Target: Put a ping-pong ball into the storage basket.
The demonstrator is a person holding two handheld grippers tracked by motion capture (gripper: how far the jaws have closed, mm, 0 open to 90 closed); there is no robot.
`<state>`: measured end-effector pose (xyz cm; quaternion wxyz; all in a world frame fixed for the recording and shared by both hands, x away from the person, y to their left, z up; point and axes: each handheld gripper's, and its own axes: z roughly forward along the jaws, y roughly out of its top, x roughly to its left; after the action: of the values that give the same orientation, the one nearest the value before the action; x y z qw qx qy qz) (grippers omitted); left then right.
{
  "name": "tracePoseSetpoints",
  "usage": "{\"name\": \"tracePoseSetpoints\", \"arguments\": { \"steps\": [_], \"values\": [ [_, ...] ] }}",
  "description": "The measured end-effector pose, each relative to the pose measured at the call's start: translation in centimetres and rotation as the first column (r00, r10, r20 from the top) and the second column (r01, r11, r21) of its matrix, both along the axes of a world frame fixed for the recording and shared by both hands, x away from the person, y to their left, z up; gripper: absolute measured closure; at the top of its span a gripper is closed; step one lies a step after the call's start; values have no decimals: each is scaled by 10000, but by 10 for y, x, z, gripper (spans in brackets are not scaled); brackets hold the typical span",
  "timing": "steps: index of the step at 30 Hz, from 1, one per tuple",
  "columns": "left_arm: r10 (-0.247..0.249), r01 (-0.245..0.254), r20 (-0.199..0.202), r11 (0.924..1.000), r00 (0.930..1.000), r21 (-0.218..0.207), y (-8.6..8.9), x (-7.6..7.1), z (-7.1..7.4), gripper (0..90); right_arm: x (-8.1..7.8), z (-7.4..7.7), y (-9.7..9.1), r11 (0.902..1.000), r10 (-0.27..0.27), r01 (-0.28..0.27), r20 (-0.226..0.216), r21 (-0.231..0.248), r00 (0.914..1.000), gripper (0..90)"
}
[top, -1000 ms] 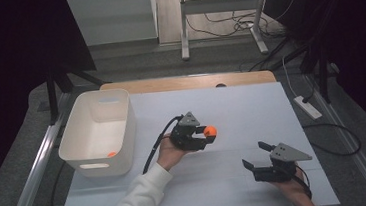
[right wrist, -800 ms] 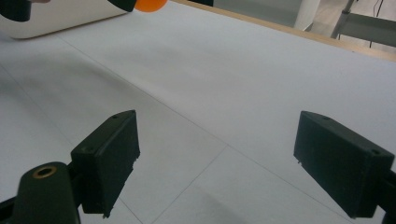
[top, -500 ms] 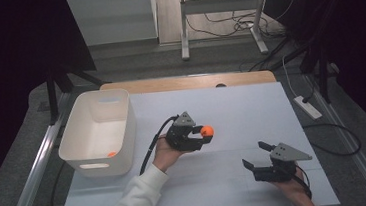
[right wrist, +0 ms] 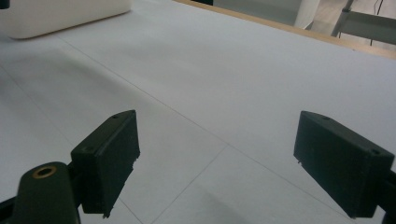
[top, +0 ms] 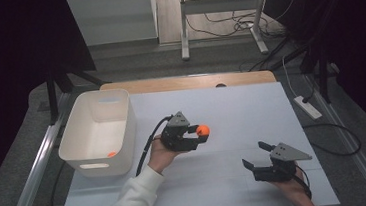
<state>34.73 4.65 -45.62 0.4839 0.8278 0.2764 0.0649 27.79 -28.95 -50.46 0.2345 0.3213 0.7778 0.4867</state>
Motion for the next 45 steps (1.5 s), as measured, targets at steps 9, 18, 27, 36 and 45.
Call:
{"name": "tracePoseSetpoints", "arguments": {
  "steps": [9, 18, 27, 36, 45],
  "values": [
    [166, -167, -34, 9998, 9999, -69, 2, -1, 3, 502, 2, 0, -2, 9997, -62, 65, -133, 234, 9999, 142],
    [394, -392, 216, 9992, 9990, -87, 8, -3, 14, 502, 2, 0, -2, 9994, -8, 14, -156, 350, 9999, 142],
    [582, -577, 473, 9983, 9972, -109, 18, -6, 27, 501, 2, 0, -2, 9994, -54, 60, -155, 352, 9999, 142],
    [883, -866, 643, 9958, 9940, -295, 34, -9, 42, 501, 3, 0, -1, 9996, -85, 90, -171, 279, 9998, 142],
    [1104, -1080, 826, 9936, 9904, -336, 44, -11, 50, 501, 2, 0, -1, 9996, -66, 69, -115, 282, 9999, 141]
  ]
}}
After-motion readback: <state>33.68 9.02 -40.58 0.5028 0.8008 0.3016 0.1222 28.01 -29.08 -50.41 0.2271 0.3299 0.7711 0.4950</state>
